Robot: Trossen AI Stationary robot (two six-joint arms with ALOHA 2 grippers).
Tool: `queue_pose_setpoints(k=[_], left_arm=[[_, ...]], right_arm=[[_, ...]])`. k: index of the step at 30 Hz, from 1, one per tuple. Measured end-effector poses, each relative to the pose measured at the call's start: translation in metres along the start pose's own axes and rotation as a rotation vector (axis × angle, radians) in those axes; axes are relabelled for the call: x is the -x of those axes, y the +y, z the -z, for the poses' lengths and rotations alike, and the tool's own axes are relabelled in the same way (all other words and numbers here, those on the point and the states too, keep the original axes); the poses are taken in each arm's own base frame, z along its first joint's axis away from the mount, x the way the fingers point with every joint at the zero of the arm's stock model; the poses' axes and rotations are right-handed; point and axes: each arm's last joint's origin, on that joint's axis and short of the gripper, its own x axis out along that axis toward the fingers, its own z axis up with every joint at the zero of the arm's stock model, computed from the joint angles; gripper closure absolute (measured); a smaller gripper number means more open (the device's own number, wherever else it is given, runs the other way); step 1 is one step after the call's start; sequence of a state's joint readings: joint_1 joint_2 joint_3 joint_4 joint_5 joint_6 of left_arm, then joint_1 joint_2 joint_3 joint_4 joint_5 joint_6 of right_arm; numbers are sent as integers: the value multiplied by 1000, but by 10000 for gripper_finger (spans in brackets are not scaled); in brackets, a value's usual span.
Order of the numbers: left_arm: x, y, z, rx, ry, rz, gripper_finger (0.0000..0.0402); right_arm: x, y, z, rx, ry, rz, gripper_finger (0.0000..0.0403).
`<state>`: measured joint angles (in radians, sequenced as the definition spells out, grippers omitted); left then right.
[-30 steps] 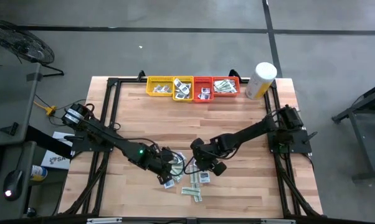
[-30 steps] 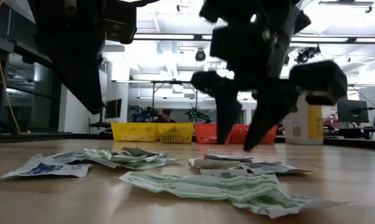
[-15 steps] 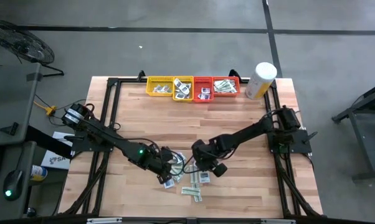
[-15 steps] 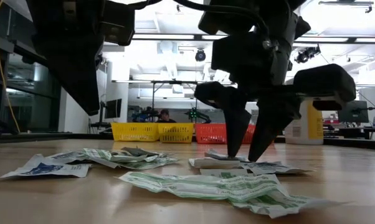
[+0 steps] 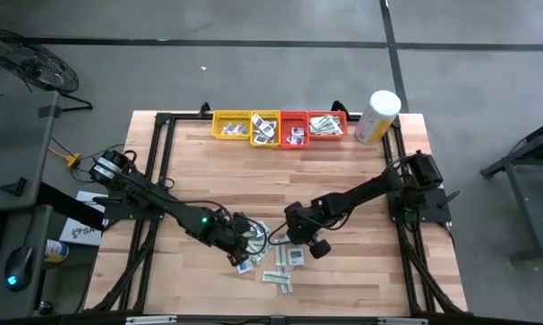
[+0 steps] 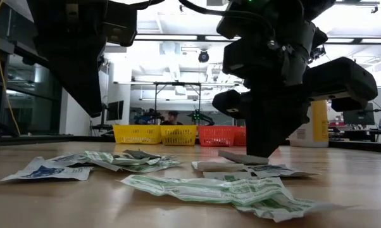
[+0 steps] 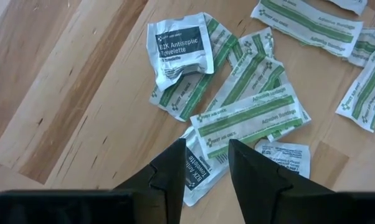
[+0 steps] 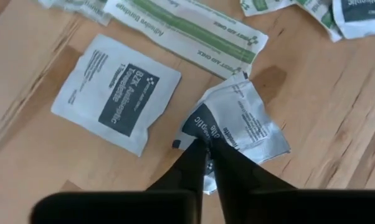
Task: Pick & Place First Aid Supplies
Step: Put the gray packet into the right yellow bin
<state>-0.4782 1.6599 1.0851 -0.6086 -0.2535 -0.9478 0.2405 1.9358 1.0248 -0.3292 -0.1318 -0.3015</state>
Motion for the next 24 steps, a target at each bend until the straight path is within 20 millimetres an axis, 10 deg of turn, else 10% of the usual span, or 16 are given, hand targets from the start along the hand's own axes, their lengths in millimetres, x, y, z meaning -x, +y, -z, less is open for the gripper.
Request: queue_pose_setpoints(k=[24], left_arm=[[0, 2, -4, 36, -115, -75, 283]], right_arm=[[93, -53, -28, -224, -51, 262, 402]])
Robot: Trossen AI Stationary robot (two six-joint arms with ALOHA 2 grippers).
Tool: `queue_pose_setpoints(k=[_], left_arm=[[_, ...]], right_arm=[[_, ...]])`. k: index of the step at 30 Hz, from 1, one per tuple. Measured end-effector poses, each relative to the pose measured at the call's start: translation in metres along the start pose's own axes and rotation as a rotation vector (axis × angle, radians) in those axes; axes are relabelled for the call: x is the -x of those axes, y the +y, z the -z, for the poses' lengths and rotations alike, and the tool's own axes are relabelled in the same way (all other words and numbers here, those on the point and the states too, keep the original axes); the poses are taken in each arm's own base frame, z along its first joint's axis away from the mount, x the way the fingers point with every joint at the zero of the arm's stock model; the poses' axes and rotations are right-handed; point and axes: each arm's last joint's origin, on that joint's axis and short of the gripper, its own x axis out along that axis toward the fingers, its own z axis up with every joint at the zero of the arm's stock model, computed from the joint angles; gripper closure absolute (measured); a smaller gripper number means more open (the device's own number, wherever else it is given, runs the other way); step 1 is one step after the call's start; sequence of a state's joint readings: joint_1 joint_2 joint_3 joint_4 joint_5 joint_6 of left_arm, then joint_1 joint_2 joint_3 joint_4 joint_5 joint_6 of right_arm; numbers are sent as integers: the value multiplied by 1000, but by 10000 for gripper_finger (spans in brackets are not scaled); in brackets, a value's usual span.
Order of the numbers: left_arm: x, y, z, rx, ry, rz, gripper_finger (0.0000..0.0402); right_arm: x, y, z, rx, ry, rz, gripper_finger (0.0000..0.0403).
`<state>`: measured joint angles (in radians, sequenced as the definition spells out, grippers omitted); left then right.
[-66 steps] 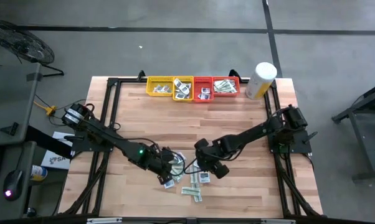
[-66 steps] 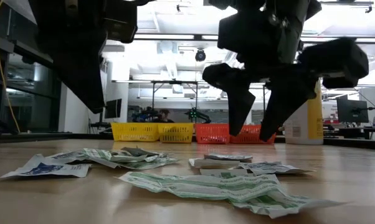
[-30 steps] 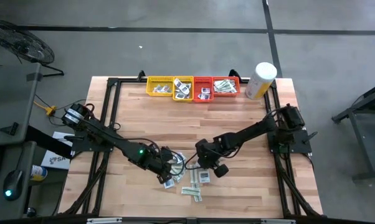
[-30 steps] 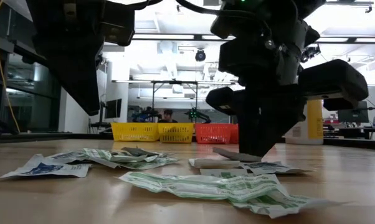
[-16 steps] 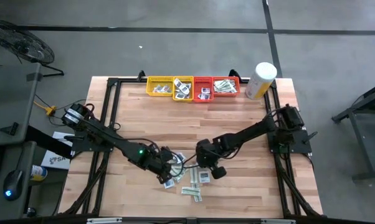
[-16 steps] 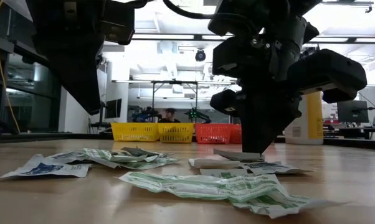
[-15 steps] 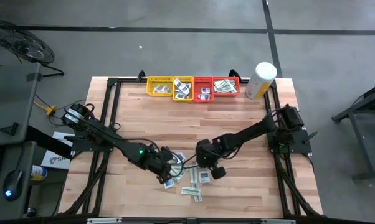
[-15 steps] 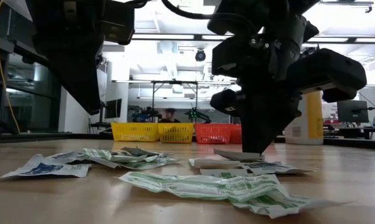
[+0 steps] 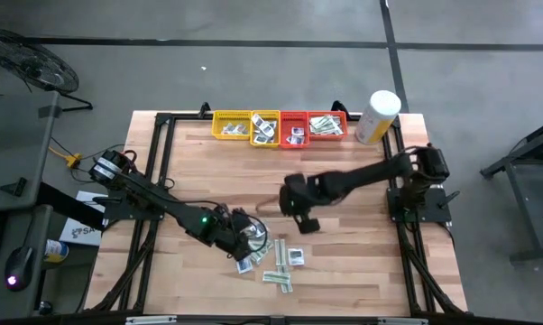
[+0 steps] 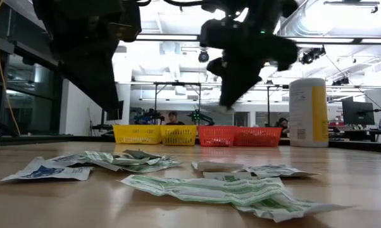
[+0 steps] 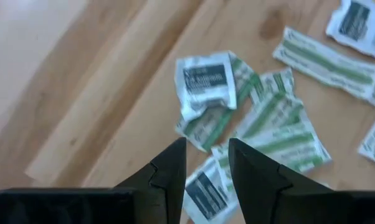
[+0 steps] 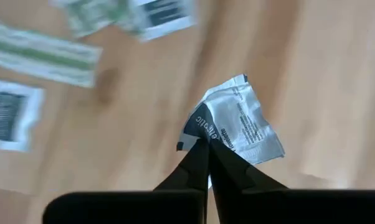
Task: Pick & Place First Aid Supplies
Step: Put the gray packet into the right yellow bin
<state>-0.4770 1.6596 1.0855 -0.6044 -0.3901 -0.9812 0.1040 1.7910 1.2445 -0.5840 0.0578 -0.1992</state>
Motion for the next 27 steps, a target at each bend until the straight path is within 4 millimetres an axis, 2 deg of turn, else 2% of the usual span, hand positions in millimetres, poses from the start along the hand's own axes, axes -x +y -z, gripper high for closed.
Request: queue_pose_setpoints(k=[8, 16, 23, 27], left_arm=[[-5, 15, -9, 62, -9, -101, 283], [-14, 34, -27, 126, -4, -169, 283], [-22, 53, -46, 178, -12, -214, 283], [-26, 63, -54, 213, -10, -231, 283]], right_arm=[[20, -70, -3, -19, -78, 84, 403], [33, -144, 11, -134, -238, 144, 403], [43, -193, 25, -174, -419, 206, 403], [40, -214, 30, -194, -511, 239, 403]])
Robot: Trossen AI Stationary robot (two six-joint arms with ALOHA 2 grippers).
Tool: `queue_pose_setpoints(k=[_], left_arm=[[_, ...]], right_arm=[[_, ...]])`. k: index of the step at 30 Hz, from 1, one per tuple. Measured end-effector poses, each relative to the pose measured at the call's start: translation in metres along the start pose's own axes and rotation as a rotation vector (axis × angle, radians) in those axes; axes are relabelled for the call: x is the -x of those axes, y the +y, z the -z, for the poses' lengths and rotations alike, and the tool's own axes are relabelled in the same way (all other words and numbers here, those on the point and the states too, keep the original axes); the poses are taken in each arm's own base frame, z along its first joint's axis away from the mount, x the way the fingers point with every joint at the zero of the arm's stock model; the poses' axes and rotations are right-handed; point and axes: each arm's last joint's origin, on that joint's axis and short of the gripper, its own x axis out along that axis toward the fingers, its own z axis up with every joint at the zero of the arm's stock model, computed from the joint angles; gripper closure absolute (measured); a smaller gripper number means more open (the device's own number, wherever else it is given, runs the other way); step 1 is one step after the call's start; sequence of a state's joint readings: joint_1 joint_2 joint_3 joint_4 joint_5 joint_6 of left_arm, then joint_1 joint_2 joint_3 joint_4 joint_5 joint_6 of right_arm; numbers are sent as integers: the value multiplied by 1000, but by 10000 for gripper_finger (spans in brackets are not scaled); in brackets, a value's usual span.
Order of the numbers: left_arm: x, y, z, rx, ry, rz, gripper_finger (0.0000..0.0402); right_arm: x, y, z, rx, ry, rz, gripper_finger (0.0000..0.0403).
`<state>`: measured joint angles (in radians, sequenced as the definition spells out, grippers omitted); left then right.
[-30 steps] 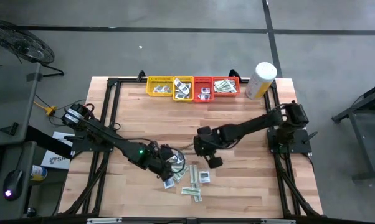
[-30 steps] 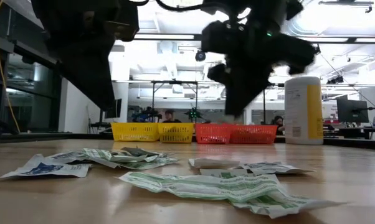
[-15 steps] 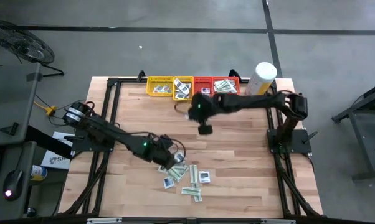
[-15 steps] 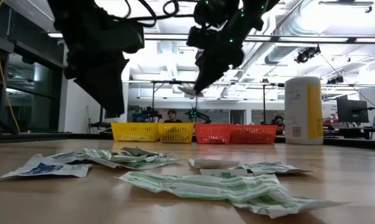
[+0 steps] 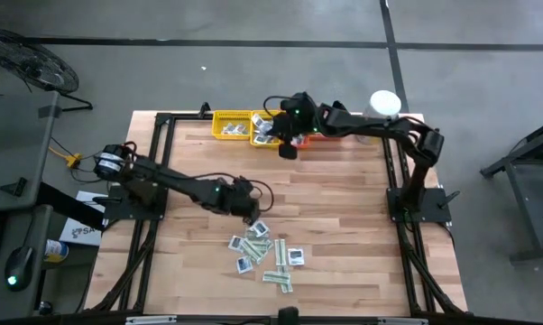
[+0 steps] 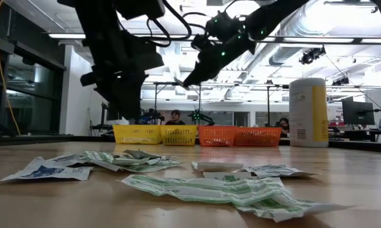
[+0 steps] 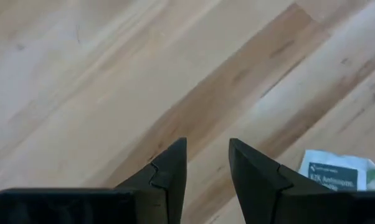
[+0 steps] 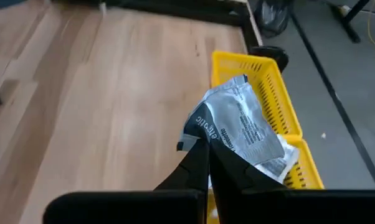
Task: Pick & Place First Aid Supplies
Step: Put the gray packet into the right yellow bin
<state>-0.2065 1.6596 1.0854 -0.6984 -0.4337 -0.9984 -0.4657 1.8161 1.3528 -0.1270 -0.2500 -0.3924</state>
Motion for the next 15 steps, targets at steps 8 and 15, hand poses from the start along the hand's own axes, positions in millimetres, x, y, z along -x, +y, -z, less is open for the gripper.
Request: queue_pose_setpoints(k=[8, 15], left_arm=[[-5, 6, -8, 30, 10, -16, 283], [-5, 7, -9, 49, 14, -16, 283]], right_arm=[[-26, -31, 23, -124, -94, 12, 403], [-47, -47, 55, -264, -56, 13, 403]])
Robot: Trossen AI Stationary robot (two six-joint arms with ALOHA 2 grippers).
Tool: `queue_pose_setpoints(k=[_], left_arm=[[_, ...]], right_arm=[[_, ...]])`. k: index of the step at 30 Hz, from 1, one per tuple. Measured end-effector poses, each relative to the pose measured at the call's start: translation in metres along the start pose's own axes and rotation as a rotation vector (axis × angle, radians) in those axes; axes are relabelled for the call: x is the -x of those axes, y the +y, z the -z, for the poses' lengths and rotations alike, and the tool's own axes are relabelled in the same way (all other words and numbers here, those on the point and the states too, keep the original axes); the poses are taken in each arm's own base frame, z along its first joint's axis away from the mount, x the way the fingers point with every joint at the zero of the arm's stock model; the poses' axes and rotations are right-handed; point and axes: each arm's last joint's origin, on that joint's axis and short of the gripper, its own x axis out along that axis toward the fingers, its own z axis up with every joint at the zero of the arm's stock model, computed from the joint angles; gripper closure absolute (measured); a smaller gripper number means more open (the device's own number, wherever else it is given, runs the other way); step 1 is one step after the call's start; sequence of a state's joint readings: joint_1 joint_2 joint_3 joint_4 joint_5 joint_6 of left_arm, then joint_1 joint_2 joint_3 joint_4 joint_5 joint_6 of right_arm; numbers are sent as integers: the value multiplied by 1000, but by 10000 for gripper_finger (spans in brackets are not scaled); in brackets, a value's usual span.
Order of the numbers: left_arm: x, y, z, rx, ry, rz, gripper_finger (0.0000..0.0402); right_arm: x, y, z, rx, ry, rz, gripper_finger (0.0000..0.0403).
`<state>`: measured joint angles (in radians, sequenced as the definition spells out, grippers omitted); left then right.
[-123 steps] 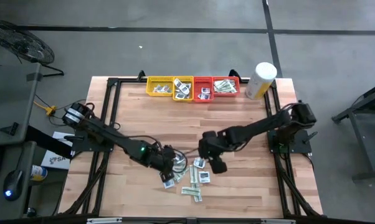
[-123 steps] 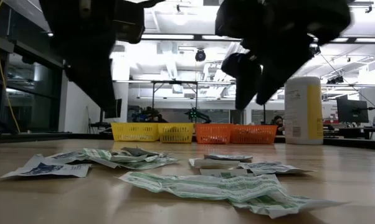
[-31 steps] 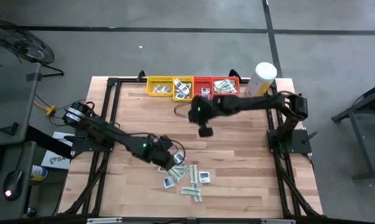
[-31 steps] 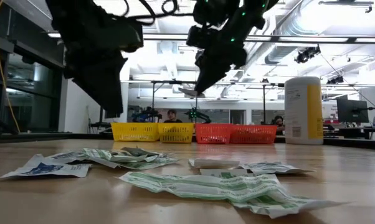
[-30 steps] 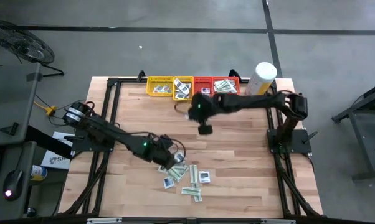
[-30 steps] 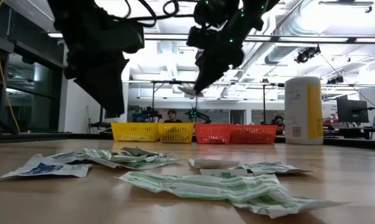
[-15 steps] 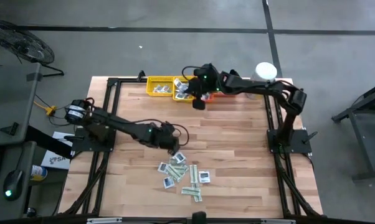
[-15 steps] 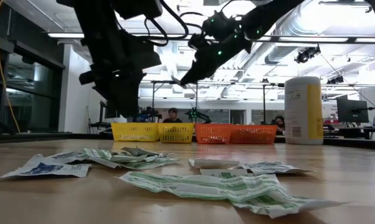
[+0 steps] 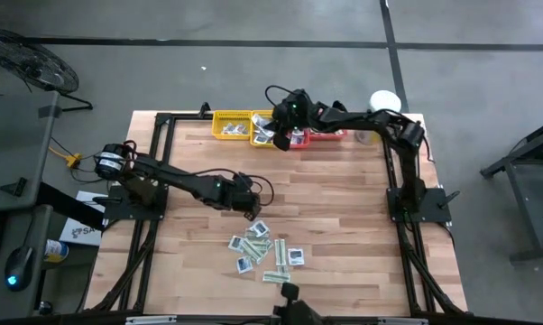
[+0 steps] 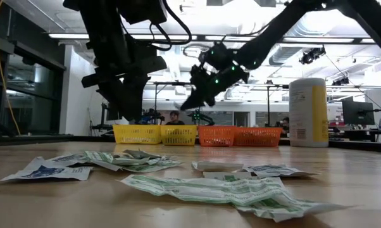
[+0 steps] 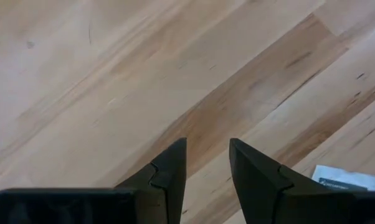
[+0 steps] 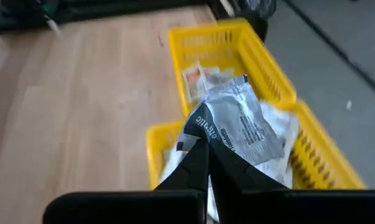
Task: Pick & Place First Aid Supplies
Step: Put the gray packet into the right yellow bin
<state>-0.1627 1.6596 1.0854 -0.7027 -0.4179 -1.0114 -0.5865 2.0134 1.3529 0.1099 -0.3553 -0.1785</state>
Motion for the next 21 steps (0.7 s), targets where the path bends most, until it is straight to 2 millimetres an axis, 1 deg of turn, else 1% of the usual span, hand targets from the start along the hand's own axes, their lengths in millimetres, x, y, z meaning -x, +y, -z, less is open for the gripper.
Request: queue_pose_setpoints(k=[2, 5, 10, 17, 21], left_arm=[[0, 0, 0, 13, 0, -2, 283], [0, 0, 0, 25, 2, -1, 283], [0, 0, 0, 44, 7, 1, 283], [0, 0, 0, 44, 6, 1, 283], [0, 0, 0, 45, 8, 4, 283]], right_arm=[[-4, -5, 8, -36, 22, 4, 403], [-7, -8, 13, -65, 39, 12, 398], [-7, -8, 13, -75, 38, 5, 375], [-7, -7, 14, -106, 40, -31, 331], [-1, -7, 8, -140, 28, -35, 310]])
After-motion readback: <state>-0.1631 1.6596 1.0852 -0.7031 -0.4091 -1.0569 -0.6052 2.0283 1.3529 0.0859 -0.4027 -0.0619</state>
